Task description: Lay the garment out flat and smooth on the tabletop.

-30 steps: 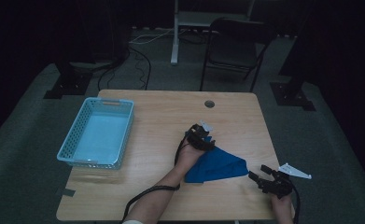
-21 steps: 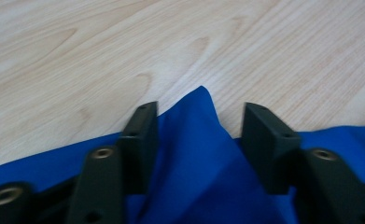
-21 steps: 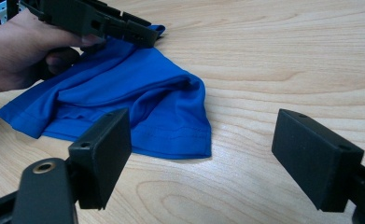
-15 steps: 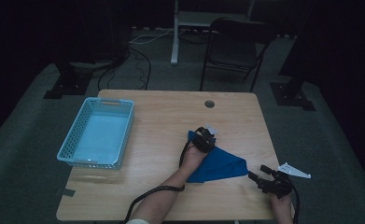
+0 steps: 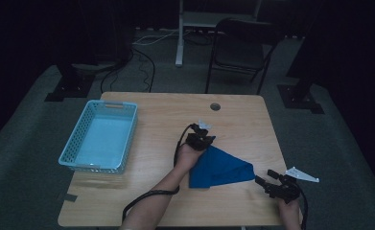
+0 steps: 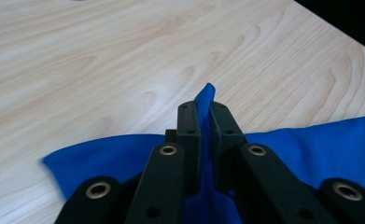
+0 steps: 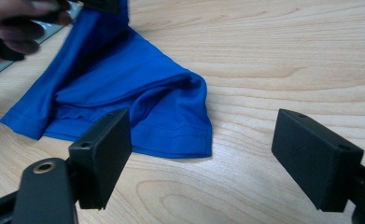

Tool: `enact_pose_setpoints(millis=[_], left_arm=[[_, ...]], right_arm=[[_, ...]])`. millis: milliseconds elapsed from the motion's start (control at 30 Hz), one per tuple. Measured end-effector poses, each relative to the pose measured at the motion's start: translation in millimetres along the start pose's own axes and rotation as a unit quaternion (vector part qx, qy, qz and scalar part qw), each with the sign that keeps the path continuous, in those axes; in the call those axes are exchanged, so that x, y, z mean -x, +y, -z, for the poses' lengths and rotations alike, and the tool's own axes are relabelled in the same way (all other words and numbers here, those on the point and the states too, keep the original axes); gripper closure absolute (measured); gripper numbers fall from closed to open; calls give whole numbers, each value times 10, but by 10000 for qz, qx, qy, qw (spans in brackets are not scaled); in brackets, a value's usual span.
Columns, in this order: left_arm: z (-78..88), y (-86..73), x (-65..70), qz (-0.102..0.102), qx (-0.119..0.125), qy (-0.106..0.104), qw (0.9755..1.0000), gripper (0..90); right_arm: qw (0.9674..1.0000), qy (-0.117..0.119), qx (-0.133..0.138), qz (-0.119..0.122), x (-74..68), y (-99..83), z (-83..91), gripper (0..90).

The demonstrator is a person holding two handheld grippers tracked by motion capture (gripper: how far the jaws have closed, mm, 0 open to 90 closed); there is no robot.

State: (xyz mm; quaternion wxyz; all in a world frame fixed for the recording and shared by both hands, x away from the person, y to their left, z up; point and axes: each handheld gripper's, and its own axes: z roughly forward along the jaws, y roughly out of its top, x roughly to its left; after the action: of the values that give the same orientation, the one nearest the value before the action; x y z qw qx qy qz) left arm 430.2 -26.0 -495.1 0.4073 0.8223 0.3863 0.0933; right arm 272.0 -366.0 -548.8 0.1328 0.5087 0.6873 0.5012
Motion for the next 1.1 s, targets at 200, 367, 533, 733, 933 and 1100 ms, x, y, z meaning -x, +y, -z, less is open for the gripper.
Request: enact_pose_setpoints(millis=[200,367,533,733,933,1100], left_arm=[[354,-69,-279,220,87,14,9997,845],[596,-217,-510,424,142,151,9989,842],[745,-459,-782,783,-187,709,9942,758],[793,-733,-979,1186,-847,1361,9799,415],[812,-834,-933,959,-996,1491,9791,395],[947,-842,-811,837,-716,1317,9852,395]], right_arm=[[10000,-22,-36,-14,-2,4,-6,194],[10000,-44,-53,-18,-3,5,-9,194],[10000,-62,-68,-16,1,7,-14,194],[9999,-78,-95,-33,-2,9,-20,194],[9999,-90,-101,-38,-1,10,-24,194],[9999,-110,-92,-29,-4,10,-21,193]])
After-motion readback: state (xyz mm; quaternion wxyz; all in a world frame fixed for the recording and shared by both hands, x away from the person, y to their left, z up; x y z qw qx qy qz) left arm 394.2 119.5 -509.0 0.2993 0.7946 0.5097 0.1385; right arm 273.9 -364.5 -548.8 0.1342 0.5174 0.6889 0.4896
